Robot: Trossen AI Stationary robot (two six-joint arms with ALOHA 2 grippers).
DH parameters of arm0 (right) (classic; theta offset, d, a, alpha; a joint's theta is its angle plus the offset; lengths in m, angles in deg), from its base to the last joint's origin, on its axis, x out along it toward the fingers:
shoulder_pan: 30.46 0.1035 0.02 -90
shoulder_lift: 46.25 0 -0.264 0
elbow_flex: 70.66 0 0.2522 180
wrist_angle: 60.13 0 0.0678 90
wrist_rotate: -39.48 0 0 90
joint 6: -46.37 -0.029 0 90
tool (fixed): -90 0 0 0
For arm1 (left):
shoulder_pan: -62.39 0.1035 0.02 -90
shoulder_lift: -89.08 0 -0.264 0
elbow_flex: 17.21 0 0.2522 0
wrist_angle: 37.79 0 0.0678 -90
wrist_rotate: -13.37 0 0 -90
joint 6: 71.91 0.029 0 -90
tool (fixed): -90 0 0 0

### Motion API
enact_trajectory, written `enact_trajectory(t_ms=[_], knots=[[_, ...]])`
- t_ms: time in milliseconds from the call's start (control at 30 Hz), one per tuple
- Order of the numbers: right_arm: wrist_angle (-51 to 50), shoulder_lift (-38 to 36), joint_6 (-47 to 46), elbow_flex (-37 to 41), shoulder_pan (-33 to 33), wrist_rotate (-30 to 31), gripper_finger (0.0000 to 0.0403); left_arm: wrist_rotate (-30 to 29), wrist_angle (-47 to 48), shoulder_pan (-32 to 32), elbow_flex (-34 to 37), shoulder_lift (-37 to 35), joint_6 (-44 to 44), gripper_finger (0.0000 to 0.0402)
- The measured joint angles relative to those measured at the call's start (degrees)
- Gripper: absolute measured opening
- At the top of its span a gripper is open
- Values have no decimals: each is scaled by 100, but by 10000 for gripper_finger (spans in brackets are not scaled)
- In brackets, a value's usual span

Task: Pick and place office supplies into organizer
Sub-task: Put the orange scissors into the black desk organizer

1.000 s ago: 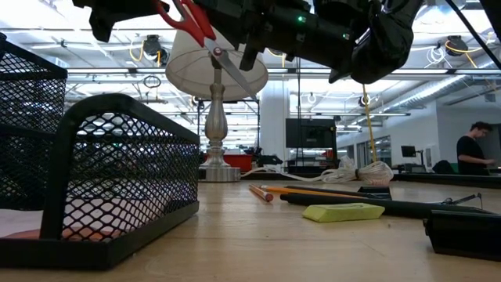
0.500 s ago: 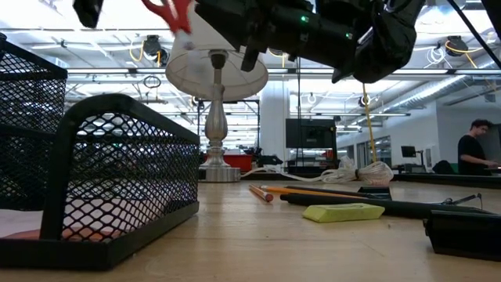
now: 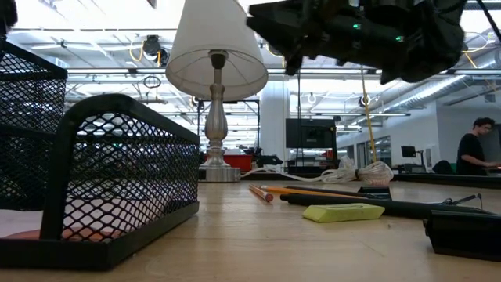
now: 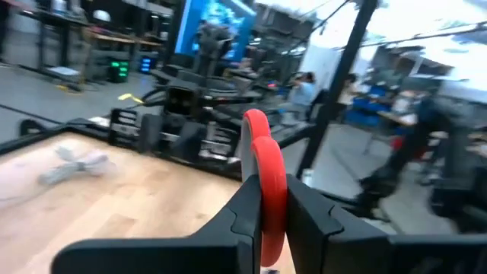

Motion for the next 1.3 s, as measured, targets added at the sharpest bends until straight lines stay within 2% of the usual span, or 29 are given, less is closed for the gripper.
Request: enact_trajectory(t_ms=[267, 367, 600, 933, 1100, 1300], knots=[[31, -497, 343, 554, -51, 181, 94, -534, 440, -1002, 0, -425, 48, 36], [31, -549, 421, 665, -85, 182, 95, -979, 773, -1376, -2, -444, 55, 36], [23, -556, 429, 699, -119, 185, 90, -1372, 1345, -1962, -2, -401, -481, 47], [-155, -554, 448, 699, -121, 183, 89, -1413, 2355, -2008, -2, -344, -1442, 36], [-295, -554, 448, 699, -122, 183, 89, -1395, 2823, -1993, -2, -304, -1900, 60], [-399, -554, 448, 699, -122, 182, 89, -1272, 3068, -1790, -2, -241, -1983, 50]])
